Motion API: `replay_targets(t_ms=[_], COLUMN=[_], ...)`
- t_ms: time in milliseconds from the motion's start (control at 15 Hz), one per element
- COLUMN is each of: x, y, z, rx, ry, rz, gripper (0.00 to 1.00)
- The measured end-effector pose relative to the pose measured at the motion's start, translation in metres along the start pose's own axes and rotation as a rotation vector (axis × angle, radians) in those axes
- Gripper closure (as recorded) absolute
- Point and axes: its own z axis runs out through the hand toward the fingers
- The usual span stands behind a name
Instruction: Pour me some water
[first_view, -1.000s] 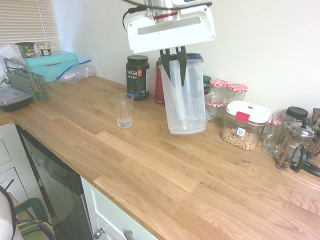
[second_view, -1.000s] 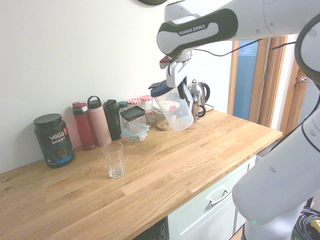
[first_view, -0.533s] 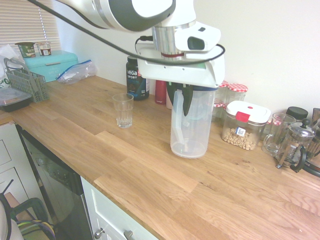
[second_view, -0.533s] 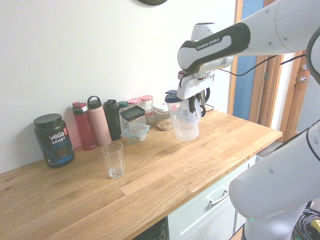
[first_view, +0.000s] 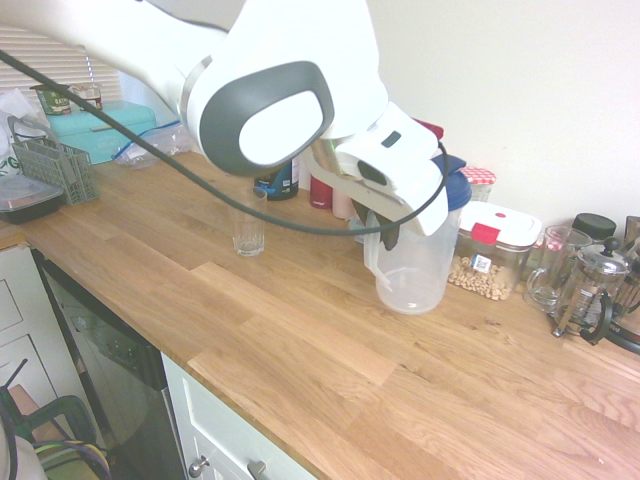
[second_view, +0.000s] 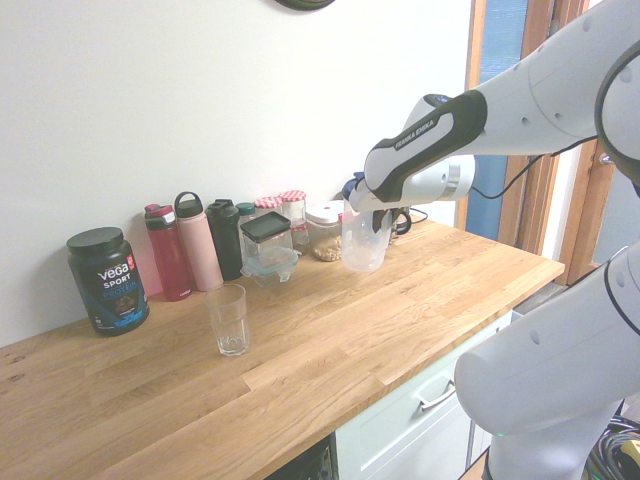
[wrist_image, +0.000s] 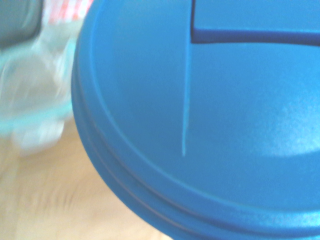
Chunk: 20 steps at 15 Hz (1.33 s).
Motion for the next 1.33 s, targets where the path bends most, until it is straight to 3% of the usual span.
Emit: replay_targets(t_ms=[200, 867, 933, 1333], x=[-0.008, -0.024, -0.022, -0.016], y=[0.001, -0.012, -0.015, -0.029], z=[0.012, 0.044, 0.046, 0.053], rx=[-0.020, -0.127, -0.130, -0.141], ry=[0.038, -0.067, -0.071, -0.077], rz=[0.052, 0.033, 0.034, 0.038], gripper=[1.00, 1.00, 0.00, 0.00])
